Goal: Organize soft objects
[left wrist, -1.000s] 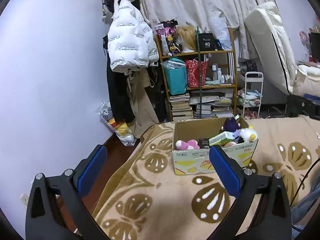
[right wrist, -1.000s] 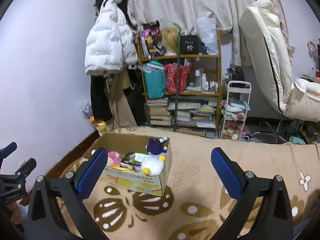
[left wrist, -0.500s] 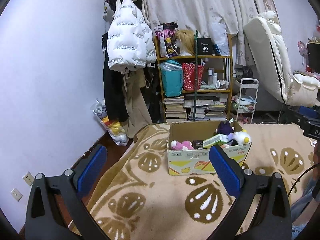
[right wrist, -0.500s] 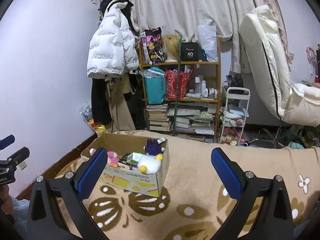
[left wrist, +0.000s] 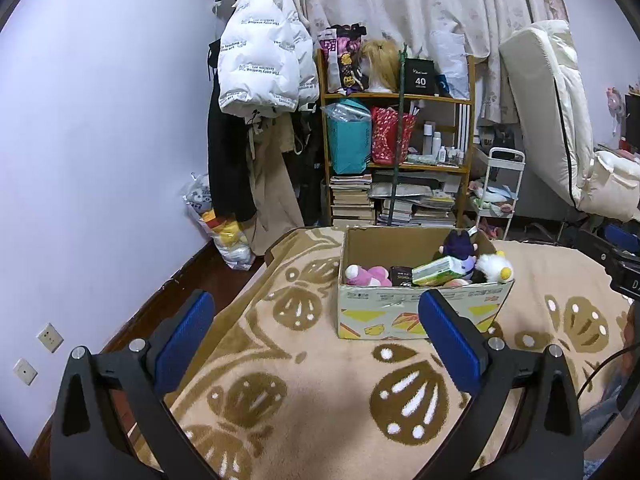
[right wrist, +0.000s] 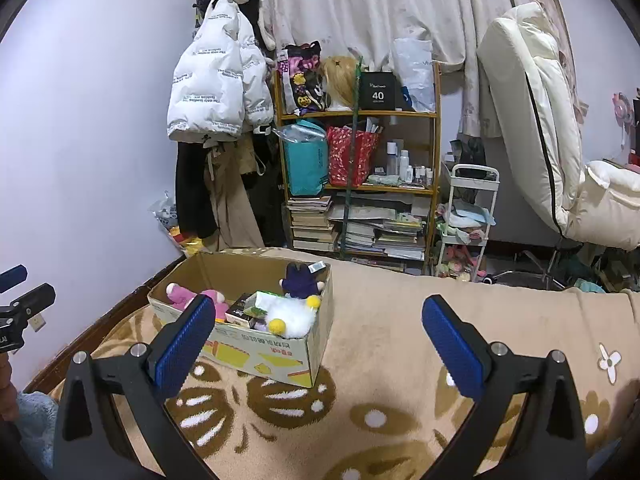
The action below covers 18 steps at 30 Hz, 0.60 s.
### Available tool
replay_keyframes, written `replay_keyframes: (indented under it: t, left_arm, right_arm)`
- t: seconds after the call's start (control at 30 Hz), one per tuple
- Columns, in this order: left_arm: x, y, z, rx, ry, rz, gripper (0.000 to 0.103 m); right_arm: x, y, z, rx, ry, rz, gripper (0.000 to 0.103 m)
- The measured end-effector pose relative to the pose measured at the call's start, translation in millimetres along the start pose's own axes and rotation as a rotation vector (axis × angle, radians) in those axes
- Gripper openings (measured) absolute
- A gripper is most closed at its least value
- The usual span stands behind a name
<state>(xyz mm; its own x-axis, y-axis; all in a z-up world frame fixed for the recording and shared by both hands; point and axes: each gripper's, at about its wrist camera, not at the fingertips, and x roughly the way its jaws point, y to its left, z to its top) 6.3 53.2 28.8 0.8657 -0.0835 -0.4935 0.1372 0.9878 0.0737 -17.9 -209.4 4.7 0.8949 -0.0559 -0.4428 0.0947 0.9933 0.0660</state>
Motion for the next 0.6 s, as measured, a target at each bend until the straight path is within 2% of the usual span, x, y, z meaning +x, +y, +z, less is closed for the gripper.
replay_keyframes:
  t: [0.6]
  left_arm:
    - [5.9, -8.7, -1.0, 0.031, 0.015, -0.005, 0.101]
  right_arm:
    - [7.5, 4.0, -7.1, -0.010, 0.013, -0.026, 0.103]
